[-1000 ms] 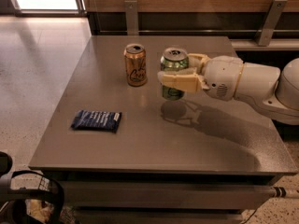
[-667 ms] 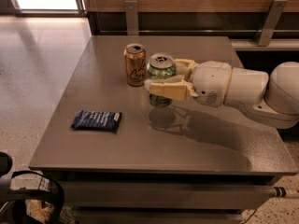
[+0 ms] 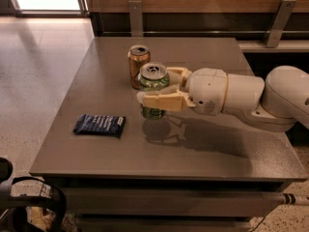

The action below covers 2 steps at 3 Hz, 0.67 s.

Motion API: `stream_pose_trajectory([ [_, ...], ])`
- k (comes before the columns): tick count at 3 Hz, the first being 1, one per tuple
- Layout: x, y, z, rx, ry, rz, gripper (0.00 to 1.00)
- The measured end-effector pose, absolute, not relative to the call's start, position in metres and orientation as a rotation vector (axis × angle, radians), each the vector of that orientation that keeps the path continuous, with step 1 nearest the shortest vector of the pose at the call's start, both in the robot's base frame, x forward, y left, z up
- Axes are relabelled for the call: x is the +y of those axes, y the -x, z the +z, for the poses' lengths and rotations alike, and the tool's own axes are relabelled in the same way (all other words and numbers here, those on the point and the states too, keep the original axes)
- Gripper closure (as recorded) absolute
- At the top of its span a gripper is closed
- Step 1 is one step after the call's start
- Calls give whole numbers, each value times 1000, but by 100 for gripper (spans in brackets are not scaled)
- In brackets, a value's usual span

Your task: Move green can near rxbar blueberry

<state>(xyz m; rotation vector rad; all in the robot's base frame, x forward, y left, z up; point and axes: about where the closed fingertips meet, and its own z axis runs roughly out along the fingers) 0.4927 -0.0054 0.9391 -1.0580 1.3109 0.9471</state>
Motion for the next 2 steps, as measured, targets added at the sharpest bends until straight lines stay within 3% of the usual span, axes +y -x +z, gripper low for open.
stream_pose_trajectory([
  [2, 7, -498, 918, 1343, 1046, 941, 100],
])
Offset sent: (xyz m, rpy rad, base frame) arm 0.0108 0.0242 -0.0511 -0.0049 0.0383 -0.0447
